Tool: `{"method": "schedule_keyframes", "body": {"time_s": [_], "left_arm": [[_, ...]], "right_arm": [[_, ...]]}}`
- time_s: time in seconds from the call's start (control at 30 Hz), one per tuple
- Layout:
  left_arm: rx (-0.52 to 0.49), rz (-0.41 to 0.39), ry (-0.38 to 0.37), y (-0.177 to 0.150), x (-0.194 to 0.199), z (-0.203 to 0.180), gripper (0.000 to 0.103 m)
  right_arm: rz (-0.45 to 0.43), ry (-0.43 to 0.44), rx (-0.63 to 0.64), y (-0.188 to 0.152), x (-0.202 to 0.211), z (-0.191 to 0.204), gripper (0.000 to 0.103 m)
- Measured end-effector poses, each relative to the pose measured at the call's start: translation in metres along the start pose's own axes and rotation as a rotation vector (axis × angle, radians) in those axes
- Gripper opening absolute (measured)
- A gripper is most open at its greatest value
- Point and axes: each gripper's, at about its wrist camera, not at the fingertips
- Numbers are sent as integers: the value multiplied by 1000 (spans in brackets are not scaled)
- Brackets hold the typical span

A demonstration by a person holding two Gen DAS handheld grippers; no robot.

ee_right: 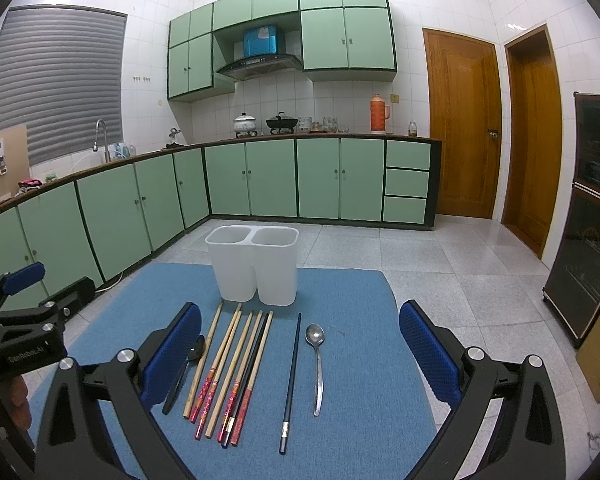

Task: Organize utensils
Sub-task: 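Lower the left gripper onto the black spoon and close it while the right tool approaches the silver spoon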

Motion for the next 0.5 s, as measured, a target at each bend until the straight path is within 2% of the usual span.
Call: {"method": "schedule_keyframes", "body": {"time_s": [0.17,0.5], "left_arm": [[4,39,23,-7,-15,9,98],[-4,192,49,-31,-70,17,98]], "right_arm": [[28,-3,-5,-15,-17,-9,97],[115,-10,-19,-26,-44,-20,96]]}}
Point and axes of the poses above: each gripper's, at about its wrist camera, not at the fingertips, and x roughly against the way its jaws point, z to its left, y to its top, and after that the axes turned 11 degrees about x, right-handed
